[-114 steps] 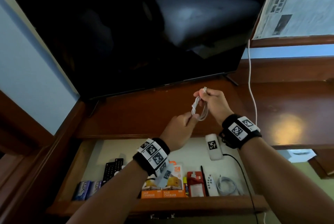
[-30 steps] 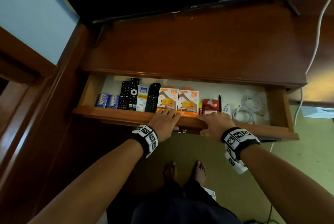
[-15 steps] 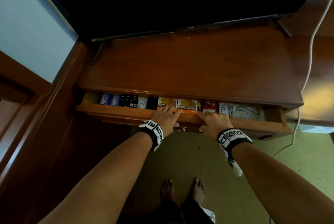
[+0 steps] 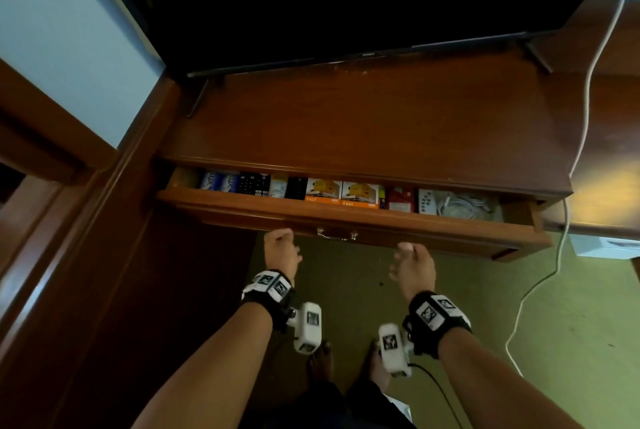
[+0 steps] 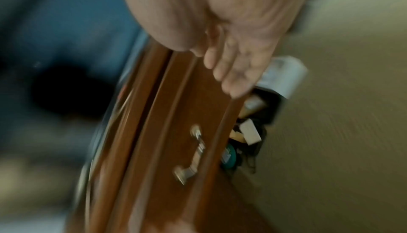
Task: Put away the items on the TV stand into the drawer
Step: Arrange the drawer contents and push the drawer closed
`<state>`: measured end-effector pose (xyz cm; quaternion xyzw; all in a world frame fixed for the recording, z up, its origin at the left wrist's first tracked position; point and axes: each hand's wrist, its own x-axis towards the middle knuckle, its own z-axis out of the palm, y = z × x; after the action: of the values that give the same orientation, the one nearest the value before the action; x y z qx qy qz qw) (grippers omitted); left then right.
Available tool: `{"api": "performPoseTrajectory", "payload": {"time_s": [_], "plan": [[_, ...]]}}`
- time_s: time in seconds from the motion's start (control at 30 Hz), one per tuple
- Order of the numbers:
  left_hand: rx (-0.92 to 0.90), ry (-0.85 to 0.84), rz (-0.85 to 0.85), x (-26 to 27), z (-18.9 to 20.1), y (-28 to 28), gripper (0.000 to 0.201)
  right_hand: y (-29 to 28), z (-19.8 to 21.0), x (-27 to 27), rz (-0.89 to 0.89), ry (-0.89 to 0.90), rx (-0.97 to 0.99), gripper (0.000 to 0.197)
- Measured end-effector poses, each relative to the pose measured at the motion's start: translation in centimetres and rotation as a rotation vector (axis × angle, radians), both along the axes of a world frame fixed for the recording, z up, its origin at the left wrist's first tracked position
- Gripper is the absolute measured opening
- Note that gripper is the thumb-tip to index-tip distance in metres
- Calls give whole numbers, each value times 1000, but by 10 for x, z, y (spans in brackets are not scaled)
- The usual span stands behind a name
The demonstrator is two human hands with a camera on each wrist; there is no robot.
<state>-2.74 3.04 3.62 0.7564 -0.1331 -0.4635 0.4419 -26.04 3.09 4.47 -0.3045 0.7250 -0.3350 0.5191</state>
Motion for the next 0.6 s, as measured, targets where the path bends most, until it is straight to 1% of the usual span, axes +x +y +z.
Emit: {"api": "performPoseTrajectory", "payload": {"time_s": [0.03, 0.07, 0.1, 0.17, 0.23, 0.3, 0.37, 0.6], "plan": [[33, 202, 102, 5, -2, -2, 34, -2, -2, 1, -157, -211, 93, 31], [36, 353, 176, 8, -3, -5, 42, -7, -4, 0, -283, -388, 144, 39], [20, 454, 228, 11, -3, -10, 47, -13, -6, 0, -380, -526, 166, 47], [-27, 576, 303, 10, 2, -22, 52, -29, -5, -1, -504, -692, 175, 57], [-52, 646, 392, 6, 11, -37, 54, -43, 1, 4, -595, -808, 199, 60], [-47, 692, 487, 1, 16, -49, 53, -51, 10, 10, -658, -878, 207, 60], [-47, 704, 534, -1, 15, -59, 52, -57, 15, 15, -683, -905, 200, 61], [-9, 724, 561, -2, 11, -100, 51, -97, 17, 15, -691, -865, 229, 60]]}}
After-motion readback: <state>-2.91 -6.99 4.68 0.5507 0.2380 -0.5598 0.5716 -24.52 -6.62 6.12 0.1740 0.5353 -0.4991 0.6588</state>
